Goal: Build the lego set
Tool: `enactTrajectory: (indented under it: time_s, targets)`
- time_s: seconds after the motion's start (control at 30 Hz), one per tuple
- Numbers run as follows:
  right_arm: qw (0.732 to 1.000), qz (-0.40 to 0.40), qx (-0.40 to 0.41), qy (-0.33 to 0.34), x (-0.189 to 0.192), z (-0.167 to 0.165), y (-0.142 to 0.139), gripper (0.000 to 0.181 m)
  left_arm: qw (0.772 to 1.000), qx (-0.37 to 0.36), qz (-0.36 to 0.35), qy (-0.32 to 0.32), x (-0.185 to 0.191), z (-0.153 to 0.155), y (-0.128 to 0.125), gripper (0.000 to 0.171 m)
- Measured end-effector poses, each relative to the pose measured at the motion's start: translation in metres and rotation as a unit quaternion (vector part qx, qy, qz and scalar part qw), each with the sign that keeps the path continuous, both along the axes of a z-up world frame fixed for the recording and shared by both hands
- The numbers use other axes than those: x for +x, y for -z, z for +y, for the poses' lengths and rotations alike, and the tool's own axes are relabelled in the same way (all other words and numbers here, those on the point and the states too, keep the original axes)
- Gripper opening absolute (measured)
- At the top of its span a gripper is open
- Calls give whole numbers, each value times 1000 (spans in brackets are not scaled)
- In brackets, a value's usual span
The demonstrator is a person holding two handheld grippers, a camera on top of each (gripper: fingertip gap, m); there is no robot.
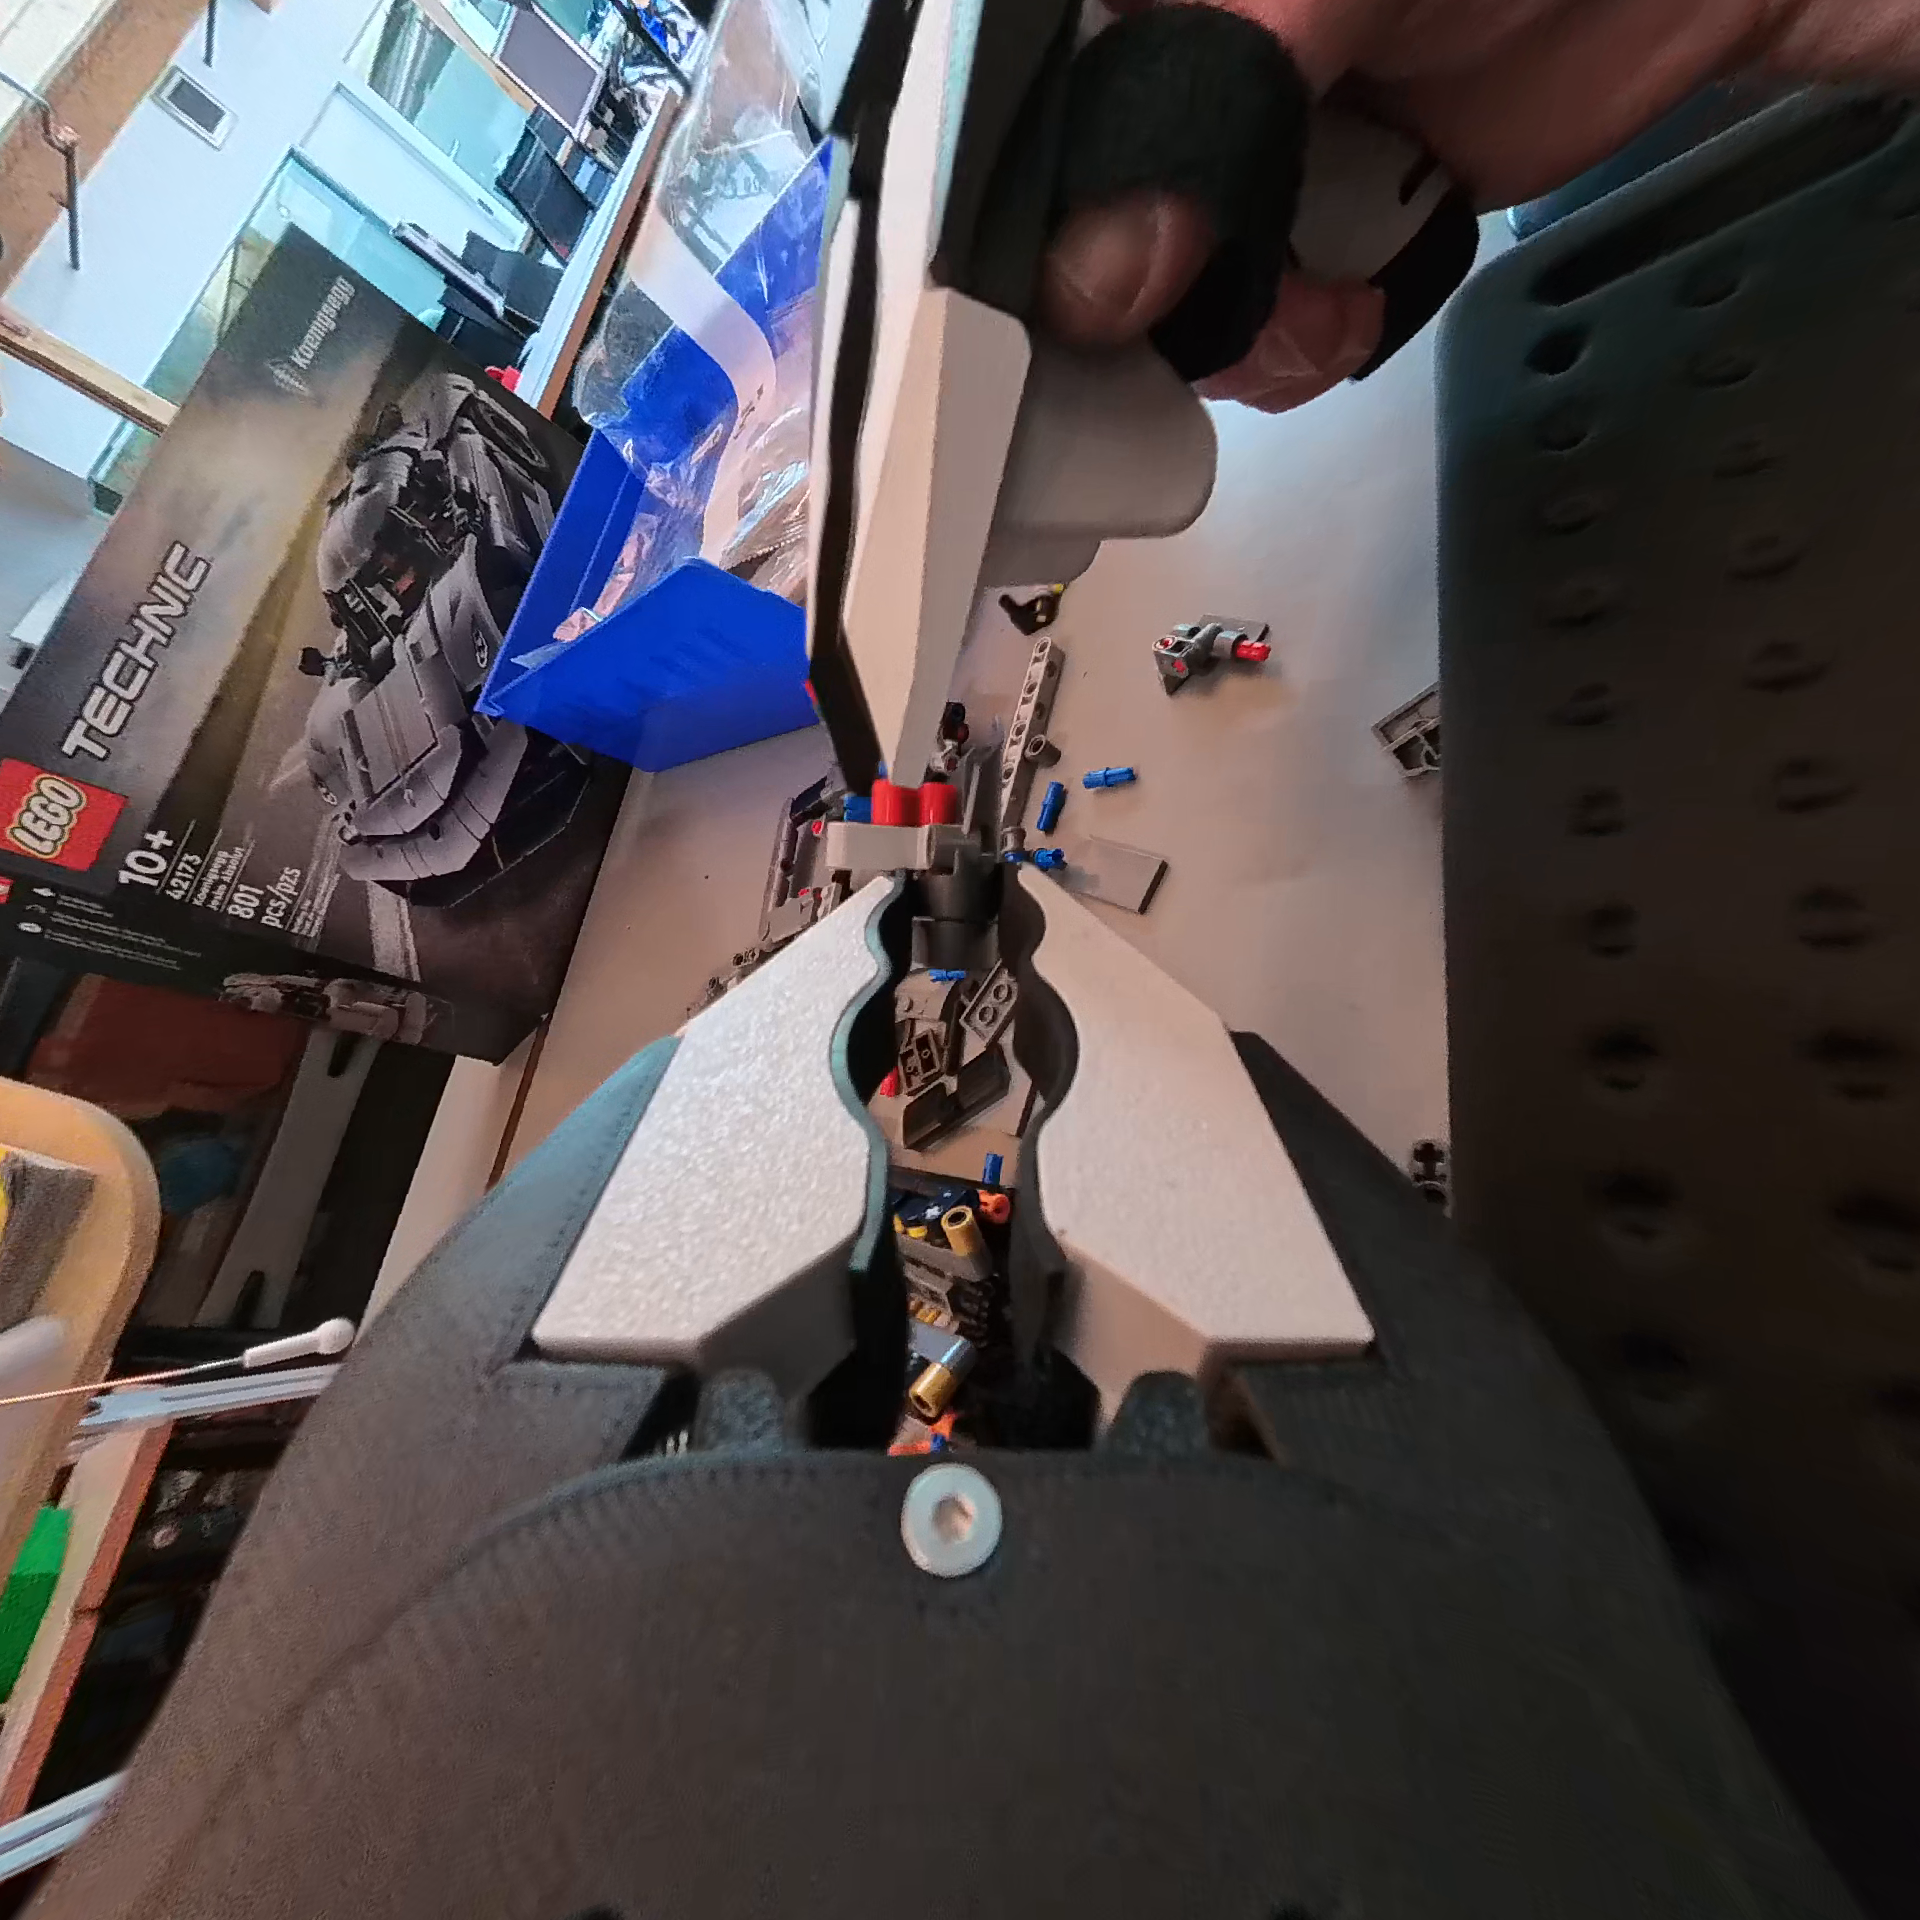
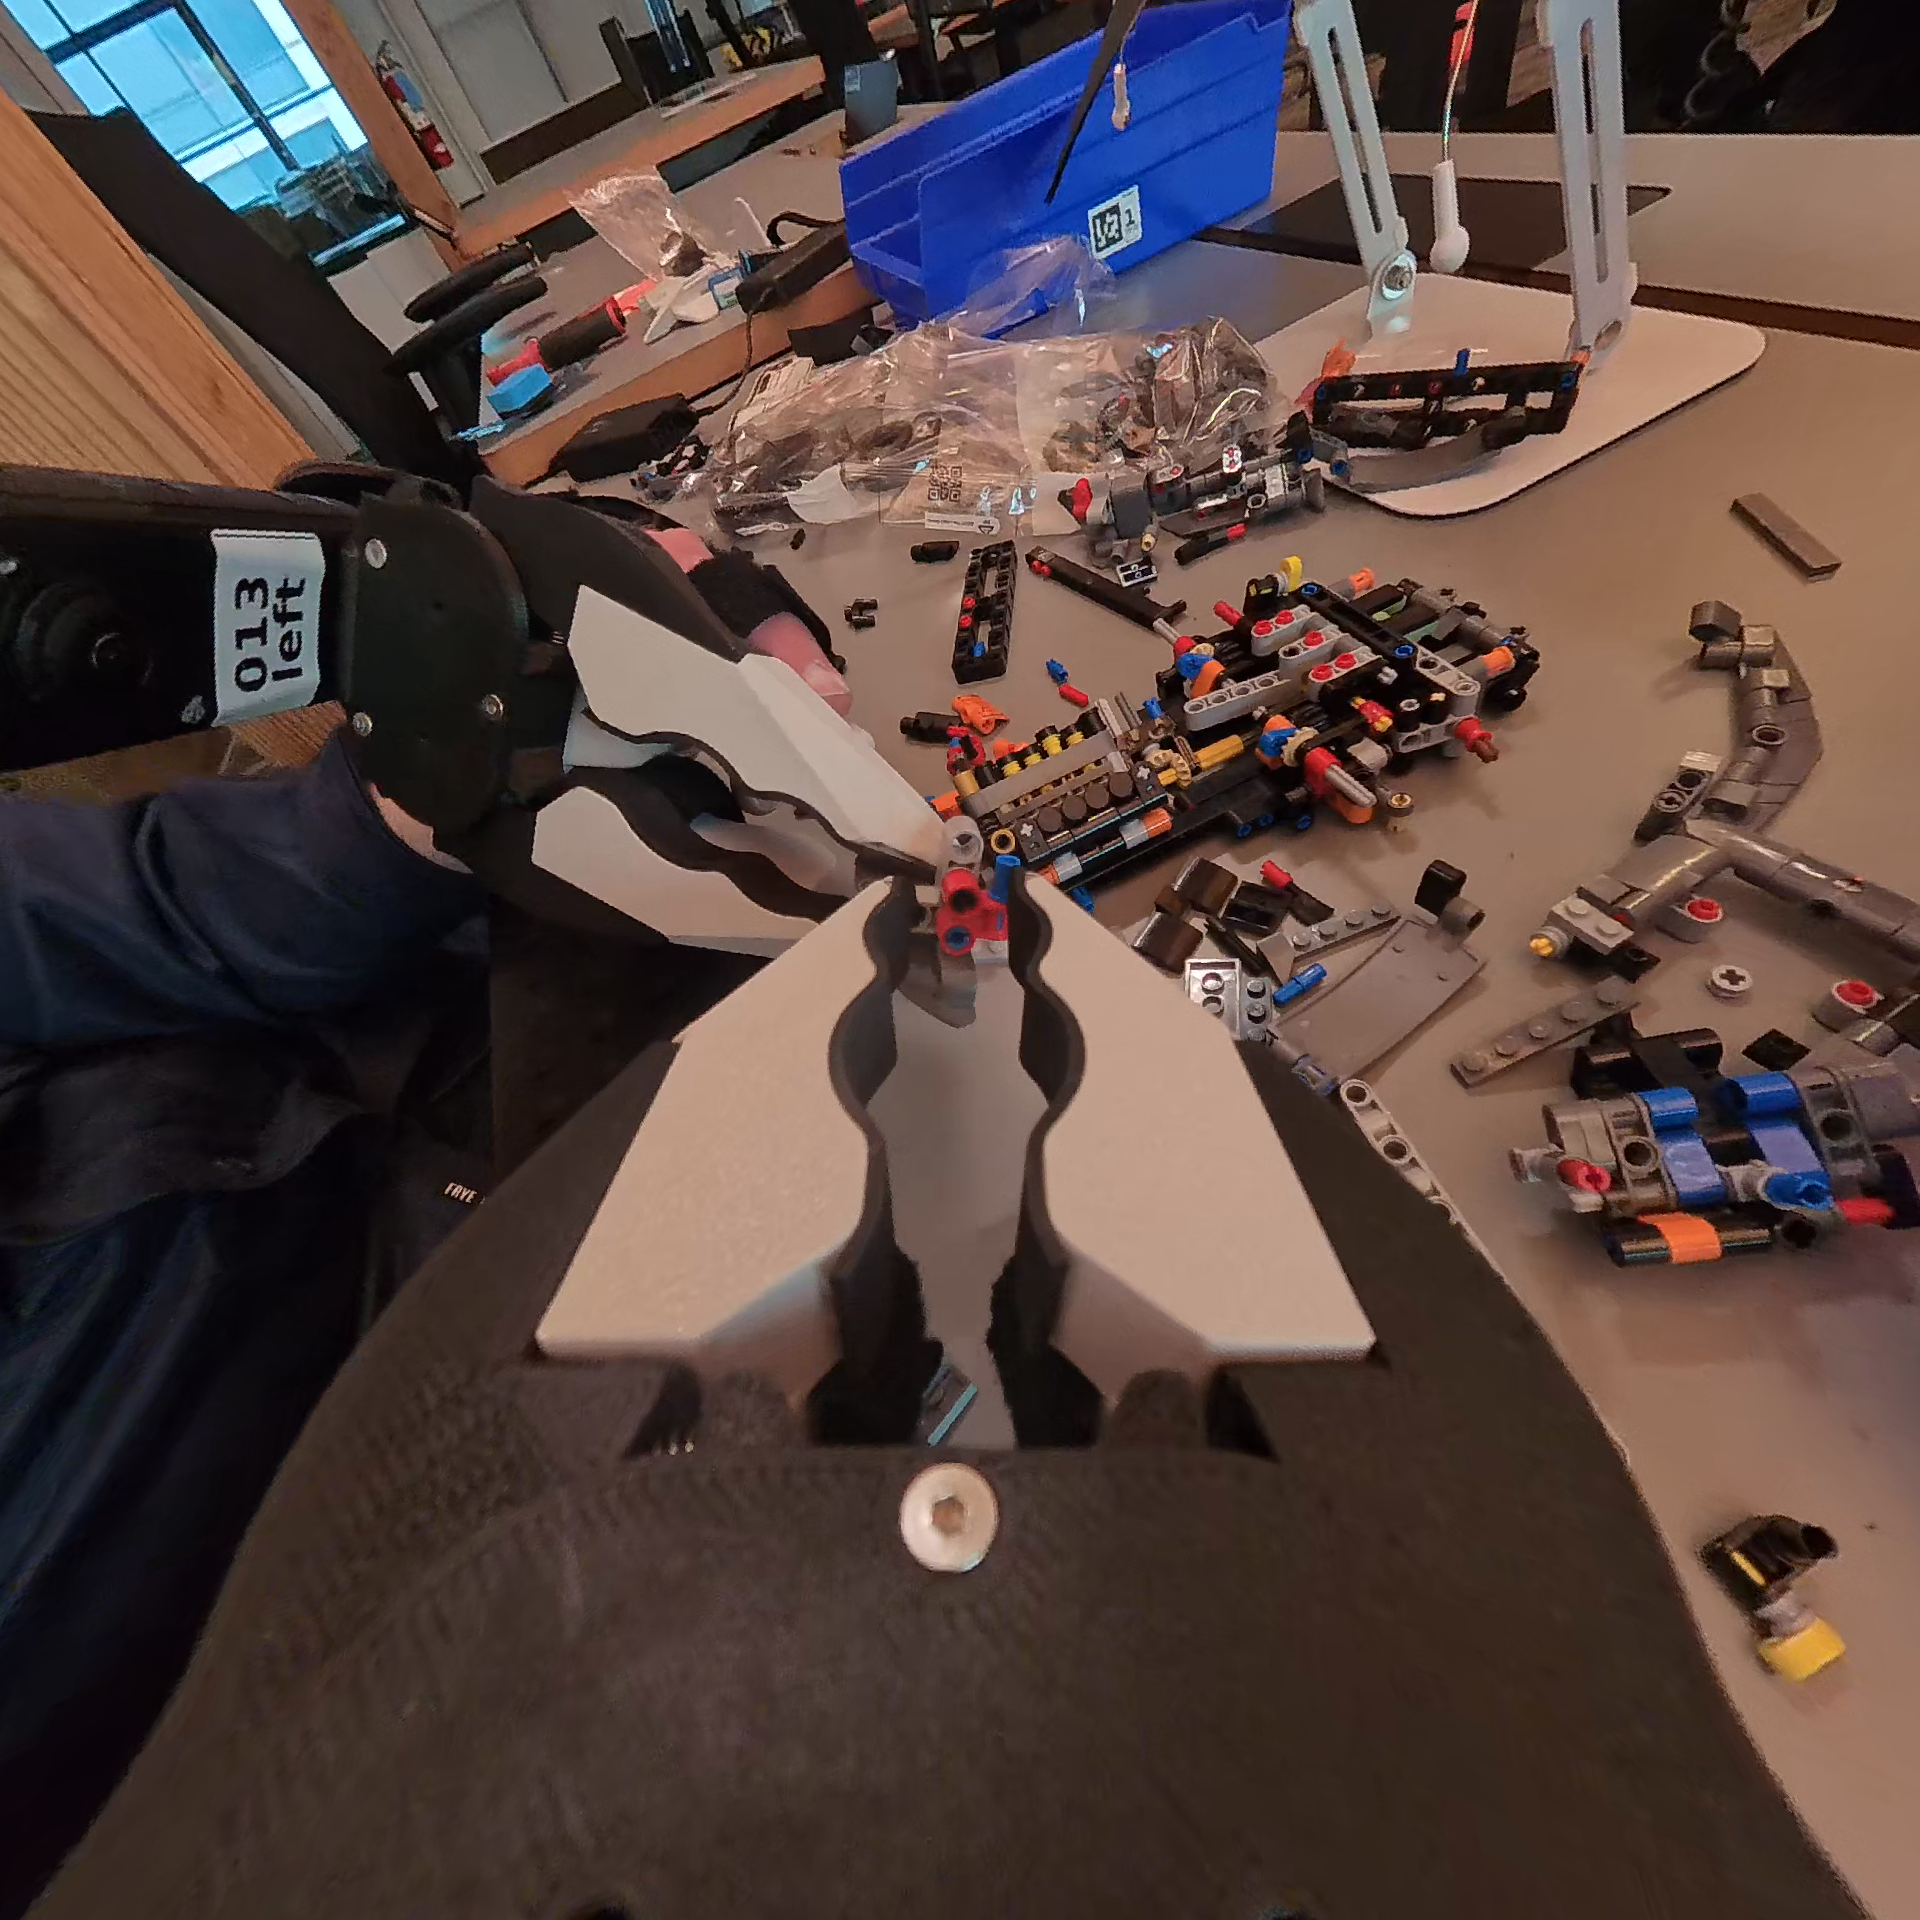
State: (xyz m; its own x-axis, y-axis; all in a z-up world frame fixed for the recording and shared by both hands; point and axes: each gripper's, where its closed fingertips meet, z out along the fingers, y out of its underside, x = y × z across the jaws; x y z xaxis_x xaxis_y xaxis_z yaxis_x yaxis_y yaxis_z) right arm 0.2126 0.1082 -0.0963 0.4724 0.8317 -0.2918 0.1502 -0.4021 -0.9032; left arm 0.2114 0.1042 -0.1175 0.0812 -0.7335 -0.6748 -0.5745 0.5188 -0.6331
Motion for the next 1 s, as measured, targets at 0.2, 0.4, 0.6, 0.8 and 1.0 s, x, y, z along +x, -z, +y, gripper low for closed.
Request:
enactTrajectory:
  time_s: [0.2,0.4,0.6,0.8,1.0]
  targets:
    - [1000,0,12,-1,0,-1,-4,14,999,-37,-25,10,0,-2,-5,13]
    - [1000,-7,17,-3,-2,-1,-3,14,999,-44,-26,9,-1,-1,-4,13]
    - [999,-19,32,-6,-2,-3,-3,13,997,-67,-39,17,-1,-3,-7,13]
    - [999,-18,46,-7,-1,-4,-6,12,992,-104,-63,30,-2,-5,-12,13]
    - [999,-7,53,-7,2,-6,-12,12,983,-149,-92,48,-3,-9,-20,13]
